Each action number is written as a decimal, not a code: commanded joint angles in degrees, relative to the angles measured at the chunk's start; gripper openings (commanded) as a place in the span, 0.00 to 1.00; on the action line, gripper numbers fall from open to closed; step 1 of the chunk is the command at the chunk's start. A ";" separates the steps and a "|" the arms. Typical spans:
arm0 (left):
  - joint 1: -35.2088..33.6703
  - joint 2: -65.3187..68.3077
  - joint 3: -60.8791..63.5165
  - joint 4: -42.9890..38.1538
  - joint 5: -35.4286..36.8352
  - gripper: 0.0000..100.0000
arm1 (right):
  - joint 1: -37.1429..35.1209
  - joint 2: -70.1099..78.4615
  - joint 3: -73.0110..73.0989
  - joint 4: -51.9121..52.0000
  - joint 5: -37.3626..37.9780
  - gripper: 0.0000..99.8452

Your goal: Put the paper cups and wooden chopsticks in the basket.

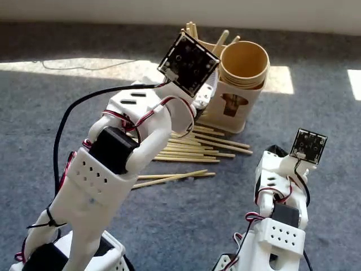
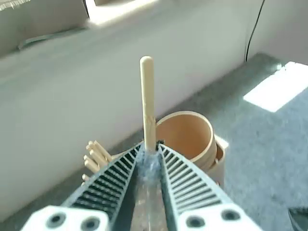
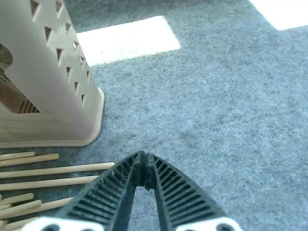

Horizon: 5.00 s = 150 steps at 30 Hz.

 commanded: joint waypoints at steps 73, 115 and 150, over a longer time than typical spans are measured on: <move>-45.85 -44.00 63.52 0.44 4.48 0.11 | -23.87 -1.10 -25.27 26.33 8.88 0.01; -50.95 -65.19 83.12 -2.11 1.67 0.11 | -49.54 55.60 -53.49 38.73 -42.37 0.15; -50.86 -65.63 84.09 -2.11 -0.62 0.11 | -44.18 69.23 -63.34 39.16 -48.44 0.00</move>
